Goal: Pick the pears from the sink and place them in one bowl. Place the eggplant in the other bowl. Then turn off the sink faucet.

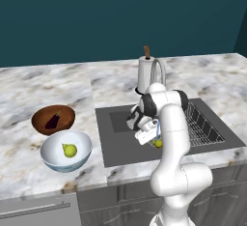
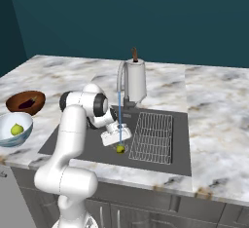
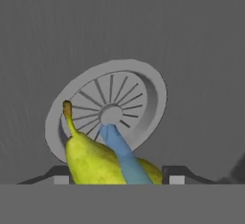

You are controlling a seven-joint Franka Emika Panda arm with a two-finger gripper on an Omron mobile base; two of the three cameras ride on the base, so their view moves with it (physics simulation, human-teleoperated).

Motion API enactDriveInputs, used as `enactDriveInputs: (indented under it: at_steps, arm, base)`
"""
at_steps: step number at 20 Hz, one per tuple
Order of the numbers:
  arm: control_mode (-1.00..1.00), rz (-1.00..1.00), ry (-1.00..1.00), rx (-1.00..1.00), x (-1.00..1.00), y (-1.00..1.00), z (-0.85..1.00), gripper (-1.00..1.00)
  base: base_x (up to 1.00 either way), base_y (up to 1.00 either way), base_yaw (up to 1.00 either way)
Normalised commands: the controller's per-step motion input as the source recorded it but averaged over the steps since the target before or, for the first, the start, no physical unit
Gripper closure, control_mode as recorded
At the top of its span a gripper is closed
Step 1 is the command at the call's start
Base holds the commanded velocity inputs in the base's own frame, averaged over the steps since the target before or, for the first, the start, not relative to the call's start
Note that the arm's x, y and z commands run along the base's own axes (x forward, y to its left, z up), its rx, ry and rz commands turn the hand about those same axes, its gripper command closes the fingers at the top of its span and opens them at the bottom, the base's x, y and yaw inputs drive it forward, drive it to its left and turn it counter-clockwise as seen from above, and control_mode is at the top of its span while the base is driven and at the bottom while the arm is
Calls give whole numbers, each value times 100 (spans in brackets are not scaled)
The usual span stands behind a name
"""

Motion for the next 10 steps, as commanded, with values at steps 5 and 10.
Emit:
enactDriveInputs:
  at_steps: [5, 10]
  arm:
    - [-100, 0, 6, 0, -50, -100, -100, 100]
    - [-100, 0, 1, 0, -93, -89, -77, 100]
  base:
    - [0, 0, 0]
    - [0, 0, 0]
